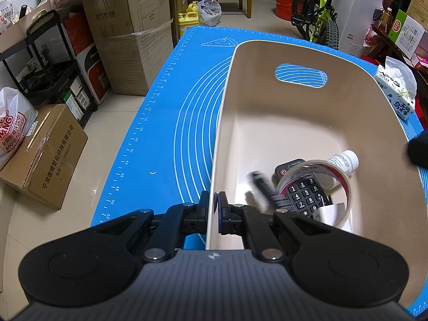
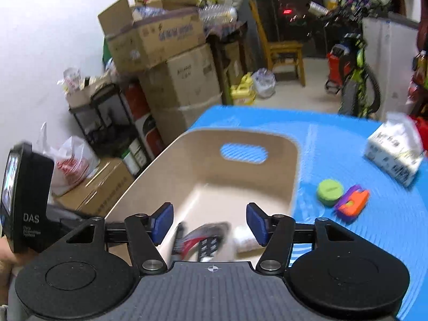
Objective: Organize rigid objects
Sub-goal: 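Carry the black marker into the basket and release it, then lower the right gripper onto the silver keys and grasp the key ring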
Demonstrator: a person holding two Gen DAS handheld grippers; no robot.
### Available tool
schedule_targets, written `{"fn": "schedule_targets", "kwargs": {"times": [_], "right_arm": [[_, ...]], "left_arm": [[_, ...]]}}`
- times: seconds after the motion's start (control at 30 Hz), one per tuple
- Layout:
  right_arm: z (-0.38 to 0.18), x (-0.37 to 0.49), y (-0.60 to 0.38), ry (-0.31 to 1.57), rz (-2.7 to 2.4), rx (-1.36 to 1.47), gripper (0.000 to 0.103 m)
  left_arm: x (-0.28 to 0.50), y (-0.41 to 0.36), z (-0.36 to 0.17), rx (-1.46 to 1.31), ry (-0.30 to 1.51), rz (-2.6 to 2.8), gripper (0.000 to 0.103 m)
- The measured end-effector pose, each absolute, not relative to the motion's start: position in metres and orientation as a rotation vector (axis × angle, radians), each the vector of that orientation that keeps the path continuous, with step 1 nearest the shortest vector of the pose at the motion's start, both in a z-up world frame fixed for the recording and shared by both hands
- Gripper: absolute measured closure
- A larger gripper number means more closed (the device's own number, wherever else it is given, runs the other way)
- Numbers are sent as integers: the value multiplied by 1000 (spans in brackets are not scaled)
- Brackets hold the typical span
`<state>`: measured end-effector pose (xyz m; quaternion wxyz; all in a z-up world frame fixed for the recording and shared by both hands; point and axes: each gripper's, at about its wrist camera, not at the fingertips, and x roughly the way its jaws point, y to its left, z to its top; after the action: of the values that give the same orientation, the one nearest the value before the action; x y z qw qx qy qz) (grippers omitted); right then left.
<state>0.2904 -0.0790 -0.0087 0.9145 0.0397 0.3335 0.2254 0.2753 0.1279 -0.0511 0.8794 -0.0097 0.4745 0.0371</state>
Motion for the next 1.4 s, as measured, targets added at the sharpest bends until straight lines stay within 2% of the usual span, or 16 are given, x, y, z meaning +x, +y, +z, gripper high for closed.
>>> {"fn": "schedule_targets", "kwargs": {"times": [0.2,0.43,0.7,1.13,1.23,1.4], "right_arm": [[-9,299,-127,669,338,126,32],[-52,321,-169,754,198,117,32],[-99,336,-181,875,137,119,32],[-136,341,-171,958,107,133,32],[-138,338,-166,934,95,110,34],[-141,330,-156,892,52,38,49]], "left_arm": [[275,128,-51,-20,989,77,96],[275,129,-51,-21,989,78,96],[276,130,-51,-21,989,77,96],[276,128,-52,-22,989,78,96],[276,128,-52,-21,988,78,96],[276,128,-52,-21,988,78,96]]}}
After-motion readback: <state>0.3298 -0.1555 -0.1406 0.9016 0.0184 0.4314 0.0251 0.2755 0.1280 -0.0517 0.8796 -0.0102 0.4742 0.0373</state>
